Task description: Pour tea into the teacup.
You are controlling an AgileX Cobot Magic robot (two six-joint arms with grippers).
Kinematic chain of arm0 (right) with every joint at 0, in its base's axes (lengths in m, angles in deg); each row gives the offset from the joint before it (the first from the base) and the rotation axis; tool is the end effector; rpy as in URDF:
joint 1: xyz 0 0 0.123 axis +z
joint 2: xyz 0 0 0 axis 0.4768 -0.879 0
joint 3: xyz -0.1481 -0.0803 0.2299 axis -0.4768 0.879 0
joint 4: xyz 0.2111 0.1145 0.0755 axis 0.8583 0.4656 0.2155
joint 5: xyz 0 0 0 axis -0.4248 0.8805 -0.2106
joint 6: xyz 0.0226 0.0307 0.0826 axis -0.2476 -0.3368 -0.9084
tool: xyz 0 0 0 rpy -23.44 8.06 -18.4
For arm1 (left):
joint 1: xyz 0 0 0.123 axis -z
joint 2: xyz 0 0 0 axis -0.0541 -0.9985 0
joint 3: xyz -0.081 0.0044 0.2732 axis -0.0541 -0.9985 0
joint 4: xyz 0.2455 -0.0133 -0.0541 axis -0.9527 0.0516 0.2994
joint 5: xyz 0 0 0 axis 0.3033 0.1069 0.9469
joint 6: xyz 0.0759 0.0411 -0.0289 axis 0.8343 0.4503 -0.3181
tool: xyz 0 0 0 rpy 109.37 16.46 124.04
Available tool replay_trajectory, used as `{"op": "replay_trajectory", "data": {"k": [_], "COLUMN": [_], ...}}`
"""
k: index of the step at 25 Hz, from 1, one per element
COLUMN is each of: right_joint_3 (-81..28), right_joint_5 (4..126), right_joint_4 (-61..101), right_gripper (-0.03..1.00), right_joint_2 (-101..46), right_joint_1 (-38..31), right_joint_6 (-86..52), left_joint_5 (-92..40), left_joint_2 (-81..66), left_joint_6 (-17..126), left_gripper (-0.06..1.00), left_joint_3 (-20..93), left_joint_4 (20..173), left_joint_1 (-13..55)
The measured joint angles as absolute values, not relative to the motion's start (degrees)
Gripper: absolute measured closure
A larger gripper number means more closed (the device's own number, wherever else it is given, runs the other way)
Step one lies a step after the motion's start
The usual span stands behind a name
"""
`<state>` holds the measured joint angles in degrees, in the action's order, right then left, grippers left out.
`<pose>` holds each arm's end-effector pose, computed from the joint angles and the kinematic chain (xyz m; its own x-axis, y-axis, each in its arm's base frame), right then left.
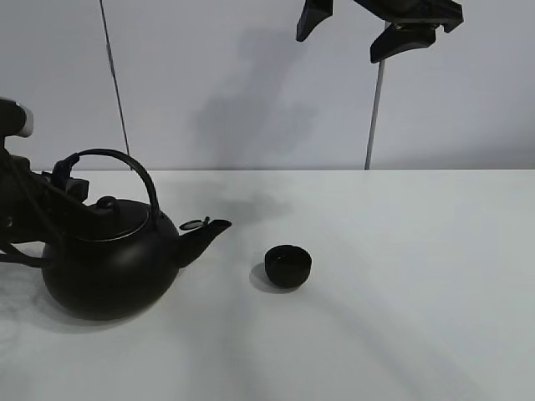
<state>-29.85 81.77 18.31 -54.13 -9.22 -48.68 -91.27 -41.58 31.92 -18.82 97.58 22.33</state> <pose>0.3849 0.1389 0.3084 -0.6497 0.0253 -0.7597 -0.2144 0.9528 0.2151 0.2613 -0.1018 0.1143 -0.2491 0.2037 -0.9468 0.2477 0.9585 0.1411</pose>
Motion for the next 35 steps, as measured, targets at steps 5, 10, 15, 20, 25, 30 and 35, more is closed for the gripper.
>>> {"op": "replay_trajectory", "data": {"k": [5, 10, 15, 20, 25, 30, 35], "right_joint_3": [-29.85, -29.85, -29.85, -29.85, -29.85, -29.85, -29.85], "right_joint_5": [81.75, 81.75, 81.64, 81.64, 81.64, 81.64, 81.64], "right_joint_4": [18.31, 18.31, 18.31, 18.31, 18.31, 18.31, 18.31], "right_gripper": [0.34, 0.34, 0.34, 0.34, 0.34, 0.34, 0.34], "right_joint_2": [-54.13, -54.13, -54.13, -54.13, -54.13, -54.13, -54.13], "right_joint_1": [-9.22, -9.22, -9.22, -9.22, -9.22, -9.22, -9.22], "right_joint_6": [-48.68, -48.68, -48.68, -48.68, -48.68, -48.68, -48.68], "left_joint_5": [-93.88, -94.88, -95.13, -95.12, -95.22, -95.21, -89.15], "left_joint_2": [-41.53, -41.43, -41.29, -38.12, -34.81, -31.13, -21.90], "left_joint_6": [31.31, 31.24, 29.03, 27.52, 26.16, 24.66, 24.15], "left_gripper": [0.76, 0.69, 0.64, 0.55, 0.37, 0.34, 0.33], "left_joint_3": [-18.63, -18.46, -19.57, -22.47, -25.39, -28.92, -30.48], "left_joint_4": [97.03, 95.22, 94.55, 94.33, 93.44, 90.87, 89.88], "left_joint_1": [22.28, 22.28, 22.35, 22.35, 22.35, 22.35, 22.35]}}
